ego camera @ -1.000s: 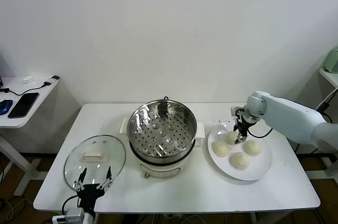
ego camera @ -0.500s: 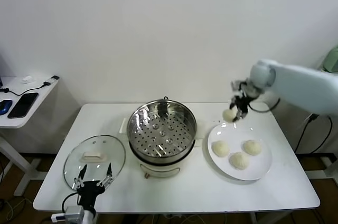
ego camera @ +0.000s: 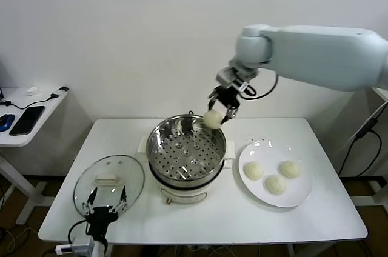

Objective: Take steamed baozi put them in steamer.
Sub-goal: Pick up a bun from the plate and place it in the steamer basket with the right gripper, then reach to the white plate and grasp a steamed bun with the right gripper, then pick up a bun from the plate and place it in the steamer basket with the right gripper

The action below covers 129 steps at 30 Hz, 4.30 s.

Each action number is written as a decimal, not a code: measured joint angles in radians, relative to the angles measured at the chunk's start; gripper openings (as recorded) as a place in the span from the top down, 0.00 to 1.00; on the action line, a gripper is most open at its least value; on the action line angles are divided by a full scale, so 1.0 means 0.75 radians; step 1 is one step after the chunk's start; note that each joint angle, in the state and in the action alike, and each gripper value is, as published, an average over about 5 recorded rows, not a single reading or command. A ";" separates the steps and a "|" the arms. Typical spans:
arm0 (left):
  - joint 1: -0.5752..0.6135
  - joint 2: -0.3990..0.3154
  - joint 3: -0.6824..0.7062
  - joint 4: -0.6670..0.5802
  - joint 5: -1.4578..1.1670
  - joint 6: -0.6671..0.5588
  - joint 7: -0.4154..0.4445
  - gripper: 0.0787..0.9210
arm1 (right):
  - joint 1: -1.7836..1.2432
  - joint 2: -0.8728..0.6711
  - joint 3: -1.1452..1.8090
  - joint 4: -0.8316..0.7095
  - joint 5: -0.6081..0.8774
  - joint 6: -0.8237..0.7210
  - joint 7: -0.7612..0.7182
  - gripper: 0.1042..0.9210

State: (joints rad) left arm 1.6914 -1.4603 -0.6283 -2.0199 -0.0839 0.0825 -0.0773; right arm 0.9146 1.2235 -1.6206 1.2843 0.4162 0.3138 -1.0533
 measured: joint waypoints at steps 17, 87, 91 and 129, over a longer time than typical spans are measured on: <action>0.016 -0.001 0.001 0.001 0.015 -0.005 -0.006 0.12 | -0.408 0.229 0.221 -0.458 -0.491 0.400 0.082 0.38; 0.023 -0.016 0.032 0.050 0.033 -0.028 -0.032 0.12 | -0.528 -0.482 -0.102 -0.047 0.273 -0.789 0.385 0.12; 0.022 -0.017 0.035 0.051 0.033 -0.028 -0.032 0.12 | -0.601 -0.451 -0.047 -0.096 0.263 -0.811 0.415 0.12; 0.040 -0.009 0.066 -0.021 0.034 0.003 -0.025 0.12 | 0.046 -0.306 -0.231 0.053 0.590 -0.851 0.257 0.35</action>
State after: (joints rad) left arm 1.7216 -1.4668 -0.5790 -2.0354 -0.0583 0.0845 -0.0961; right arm 0.9489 0.9940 -1.7941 1.3237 0.8588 -0.3247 -0.8606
